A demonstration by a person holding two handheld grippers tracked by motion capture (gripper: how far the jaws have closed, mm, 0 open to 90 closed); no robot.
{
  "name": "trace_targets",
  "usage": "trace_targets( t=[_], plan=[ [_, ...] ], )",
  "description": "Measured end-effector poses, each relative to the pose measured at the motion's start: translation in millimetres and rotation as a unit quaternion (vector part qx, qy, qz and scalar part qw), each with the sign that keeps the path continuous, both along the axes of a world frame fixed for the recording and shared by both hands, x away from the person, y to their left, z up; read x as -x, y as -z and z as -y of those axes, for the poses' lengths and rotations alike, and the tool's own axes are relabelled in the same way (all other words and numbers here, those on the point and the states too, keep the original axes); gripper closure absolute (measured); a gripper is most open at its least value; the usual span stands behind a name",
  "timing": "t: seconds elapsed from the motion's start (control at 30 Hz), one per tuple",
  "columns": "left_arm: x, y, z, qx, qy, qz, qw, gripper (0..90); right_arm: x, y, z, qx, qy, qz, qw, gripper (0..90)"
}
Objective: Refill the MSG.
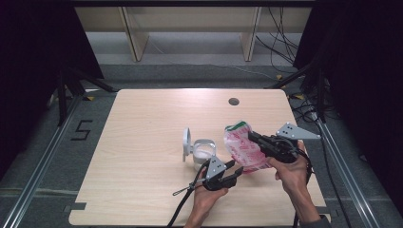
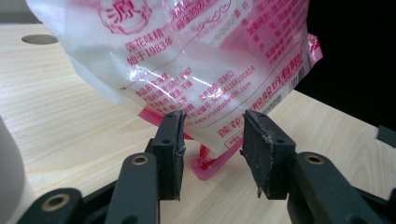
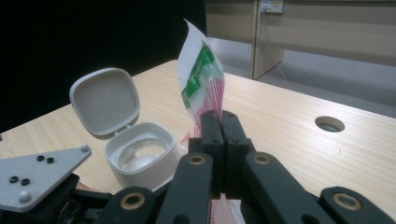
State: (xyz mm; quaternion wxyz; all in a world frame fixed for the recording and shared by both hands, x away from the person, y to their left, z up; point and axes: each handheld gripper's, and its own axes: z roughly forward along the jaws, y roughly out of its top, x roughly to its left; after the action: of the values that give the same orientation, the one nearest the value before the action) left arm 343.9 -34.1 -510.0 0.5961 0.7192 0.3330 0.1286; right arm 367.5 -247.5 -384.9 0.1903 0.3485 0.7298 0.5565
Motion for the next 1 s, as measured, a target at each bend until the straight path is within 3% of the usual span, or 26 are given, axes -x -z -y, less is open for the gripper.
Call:
trace_targets(
  t=[0.2, 0.23, 0.3, 0.33, 0.37, 0.4, 0.5, 0.53, 0.6, 0.63, 0.77, 0.8, 0.87, 0.93, 0.97, 1.0],
  plan=[
    [2.7, -1.5, -4.4, -0.003, 0.003, 0.003, 1.0000, 54.8, 0.9, 1.3, 8.6, -0.005, 0.008, 0.004, 1.0000, 90.0],
    [4.0, -2.6, -5.3, -0.011, -0.001, 0.006, 0.9999, 54.0, 2.8, 1.0, 9.1, -0.008, 0.012, -0.004, 0.9999, 90.0],
    [6.0, -4.2, -6.3, -0.011, -0.002, 0.008, 0.9999, 52.8, 1.6, 1.1, 12.9, 0.001, 0.013, 0.003, 0.9999, 90.0],
    [6.3, -4.6, -7.1, -0.009, 0.002, 0.008, 0.9999, 52.4, 3.1, 1.2, 13.0, -0.007, 0.018, -0.006, 0.9998, 90.0],
    [7.2, -5.4, -8.1, -0.007, 0.005, 0.006, 0.9999, 51.8, 2.2, 1.3, 15.2, -0.003, 0.018, 0.002, 0.9998, 90.0],
    [8.2, -6.2, -9.2, -0.009, 0.004, 0.006, 0.9999, 51.5, 3.3, 1.7, 15.1, -0.013, 0.019, -0.008, 0.9997, 90.0],
    [9.6, -7.7, -11.7, -0.004, 0.011, 0.007, 0.9999, 50.3, 4.5, 1.8, 18.5, -0.012, 0.025, -0.012, 0.9995, 90.0],
    [10.9, -9.2, -13.2, -0.009, 0.013, 0.009, 0.9998, 50.0, 3.4, 2.1, 20.1, -0.005, 0.027, -0.003, 0.9996, 90.0],
    [12.5, -10.9, -14.3, -0.011, 0.016, 0.010, 0.9998, 49.0, 5.5, 2.1, 20.9, -0.010, 0.035, -0.013, 0.9993, 90.0],
    [12.9, -11.4, -15.0, -0.007, 0.018, 0.013, 0.9997, 48.7, 3.6, 2.8, 23.2, -0.004, 0.030, -0.001, 0.9995, 90.0],
    [16.0, -14.5, -18.4, -0.008, 0.015, 0.016, 0.9997, 47.6, 4.9, 4.4, 26.9, -0.014, 0.039, -0.008, 0.9991, 90.0],
    [16.7, -15.6, -21.2, -0.012, 0.015, 0.014, 0.9997, 47.3, 3.2, 4.6, 29.1, -0.006, 0.034, 0.001, 0.9994, 90.0],
    [17.2, -16.3, -23.5, -0.011, 0.016, 0.016, 0.9997, 46.6, 5.5, 4.3, 30.4, -0.011, 0.041, -0.013, 0.9990, 90.0],
    [18.2, -17.1, -27.1, -0.012, 0.016, 0.017, 0.9996, 45.8, 3.7, 5.4, 33.6, -0.006, 0.042, 0.001, 0.9991, 90.0],
    [18.8, -16.9, -28.5, -0.009, 0.015, 0.017, 0.9997, 45.7, 5.6, 5.0, 33.8, -0.011, 0.044, -0.013, 0.9989, 90.0],
    [19.9, -17.4, -30.6, -0.012, 0.011, 0.015, 0.9998, 45.5, 5.5, 5.6, 34.9, -0.012, 0.045, -0.010, 0.9989, 90.0]
  ],
)
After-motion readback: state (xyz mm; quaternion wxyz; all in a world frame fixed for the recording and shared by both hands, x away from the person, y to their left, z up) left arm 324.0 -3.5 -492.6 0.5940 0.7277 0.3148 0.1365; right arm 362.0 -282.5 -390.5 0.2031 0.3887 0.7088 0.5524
